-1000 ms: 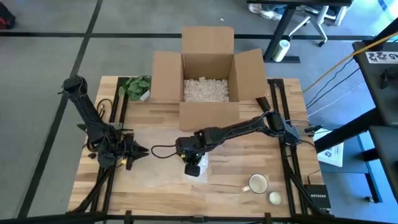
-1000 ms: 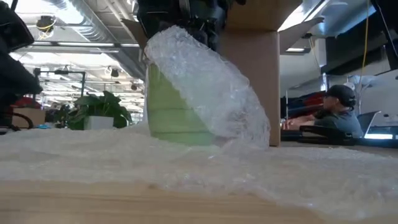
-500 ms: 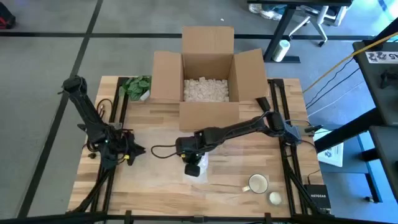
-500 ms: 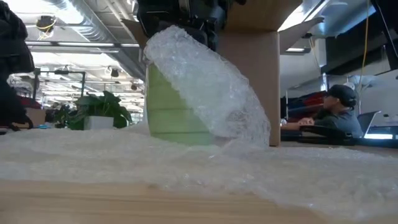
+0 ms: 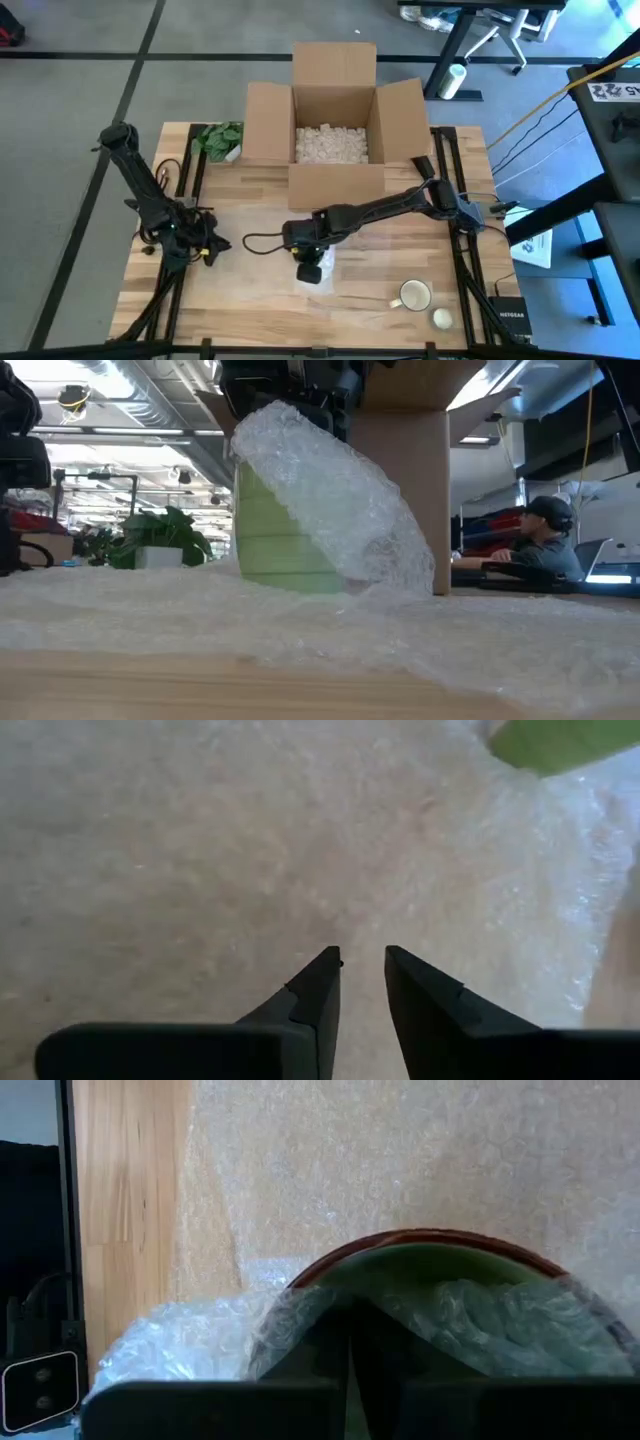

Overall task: Wrap mug
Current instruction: Wrap the green mug with bubble wrap

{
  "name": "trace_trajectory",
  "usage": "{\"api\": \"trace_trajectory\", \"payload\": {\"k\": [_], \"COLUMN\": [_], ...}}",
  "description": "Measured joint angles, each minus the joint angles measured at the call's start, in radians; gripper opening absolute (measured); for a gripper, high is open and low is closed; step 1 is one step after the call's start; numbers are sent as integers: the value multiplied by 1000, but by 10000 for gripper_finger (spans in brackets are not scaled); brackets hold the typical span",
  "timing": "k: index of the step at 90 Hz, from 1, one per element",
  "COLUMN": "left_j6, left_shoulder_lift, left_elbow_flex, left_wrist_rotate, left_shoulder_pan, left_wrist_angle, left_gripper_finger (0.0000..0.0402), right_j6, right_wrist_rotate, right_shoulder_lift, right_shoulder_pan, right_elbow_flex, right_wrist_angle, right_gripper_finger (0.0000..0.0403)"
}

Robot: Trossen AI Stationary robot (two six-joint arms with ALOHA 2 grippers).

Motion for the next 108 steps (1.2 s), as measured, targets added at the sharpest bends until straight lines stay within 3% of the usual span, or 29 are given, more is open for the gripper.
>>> {"api": "trace_trajectory", "payload": {"k": [40,58,72,90,108], "left_j6": [-92,201,423,586,649], "left_shoulder_lift": [116,164,176,176,176], "left_elbow_flex": [-1,-2,-2,-1,-1], "left_wrist_rotate": [108,106,102,122,132], "left_shoulder_pan": [42,128,215,307,363], "left_wrist_angle": [40,298,465,583,611], "left_gripper_finger": [60,9,0,0,0], "right_j6": [0,-1,-1,-1,-26], "right_wrist_rotate": [-2,-2,-3,-3,32], "right_shoulder_lift": [0,0,0,0,-2], "right_shoulder_pan": [0,0,0,0,1], "right_elbow_flex": [0,0,0,0,48], "right_wrist_angle": [40,40,40,40,11], "right_gripper_finger": [0,0,0,0,0]}}
